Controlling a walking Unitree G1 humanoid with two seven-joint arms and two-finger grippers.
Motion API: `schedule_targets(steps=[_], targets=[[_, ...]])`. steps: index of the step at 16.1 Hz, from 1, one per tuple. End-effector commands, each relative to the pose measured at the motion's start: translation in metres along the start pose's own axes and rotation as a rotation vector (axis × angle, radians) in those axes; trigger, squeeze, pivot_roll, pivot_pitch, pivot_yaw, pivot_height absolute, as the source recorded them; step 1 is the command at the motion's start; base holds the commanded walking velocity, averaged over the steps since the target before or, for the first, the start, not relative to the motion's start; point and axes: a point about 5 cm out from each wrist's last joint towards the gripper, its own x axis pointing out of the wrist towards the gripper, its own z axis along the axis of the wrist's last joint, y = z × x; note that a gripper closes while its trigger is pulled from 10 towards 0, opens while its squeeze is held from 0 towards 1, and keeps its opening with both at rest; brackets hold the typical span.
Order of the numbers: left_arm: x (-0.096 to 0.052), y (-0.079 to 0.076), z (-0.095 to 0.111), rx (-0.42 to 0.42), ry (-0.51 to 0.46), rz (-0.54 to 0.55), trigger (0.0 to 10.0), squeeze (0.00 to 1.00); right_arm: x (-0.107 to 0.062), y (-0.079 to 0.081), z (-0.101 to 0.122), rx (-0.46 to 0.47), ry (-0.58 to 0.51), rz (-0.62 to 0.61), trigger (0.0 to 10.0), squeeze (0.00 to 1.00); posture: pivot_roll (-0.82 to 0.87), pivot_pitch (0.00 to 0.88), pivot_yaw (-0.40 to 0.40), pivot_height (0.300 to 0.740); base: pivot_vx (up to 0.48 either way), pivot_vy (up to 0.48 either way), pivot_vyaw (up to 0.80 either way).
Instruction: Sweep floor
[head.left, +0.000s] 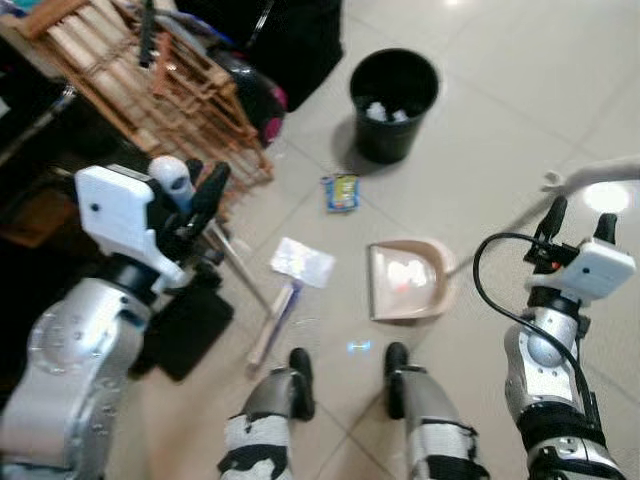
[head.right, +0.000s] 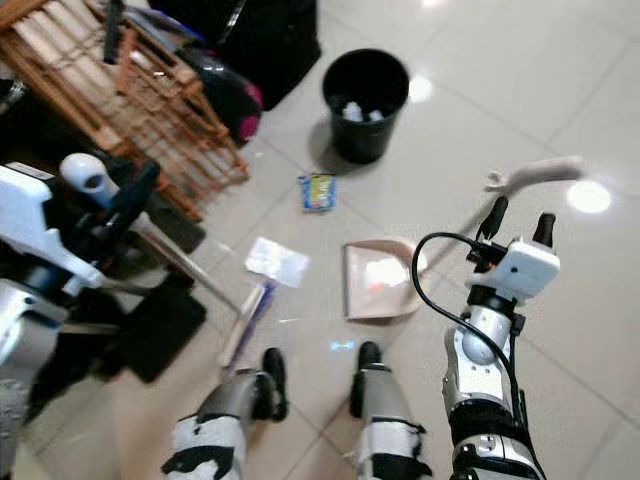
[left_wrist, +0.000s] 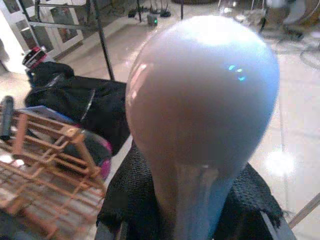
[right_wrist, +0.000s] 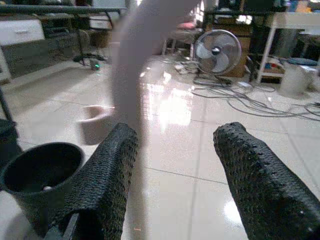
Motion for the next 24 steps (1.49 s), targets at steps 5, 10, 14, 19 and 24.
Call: schedule_targets(steps=[5,10,14,19,24], targets=[[-0.015,0.013,-0.012,0.048,0.006,0.118,10.0,0.0,-0.034,0.023,0.005,0.106,0.07,0.201,10.0,0.0,0.06,0.326,0.002,0.74,0.0,0.0,0.0],[-0.004,0.029,-0.012,0.089,-0.007,0.158,10.0,0.0,-0.025,0.026,0.006,0.155,0.159,0.282,10.0,1.0,0.05,0.301,-0.005,0.74,0.0,0.0,0.0],[0.001,0.038,-0.015,0.107,0.0,0.174,10.0,0.0,-0.018,0.021,0.005,0.158,0.327,0.268,10.0,1.0,0.03,0.297,0.002,0.74,0.0,0.0,0.0],[0.004,0.037,-0.013,0.095,-0.019,0.176,10.0,0.0,0.01,-0.002,0.007,0.073,0.347,0.262,10.0,1.0,0.04,0.314,-0.006,0.74,0.0,0.0,0.0],[0.001,0.041,-0.012,0.099,-0.025,0.198,10.0,0.0,0.029,-0.009,0.0,0.043,0.395,0.288,10.0,0.0,0.05,0.308,-0.007,0.74,0.0,0.0,0.0]])
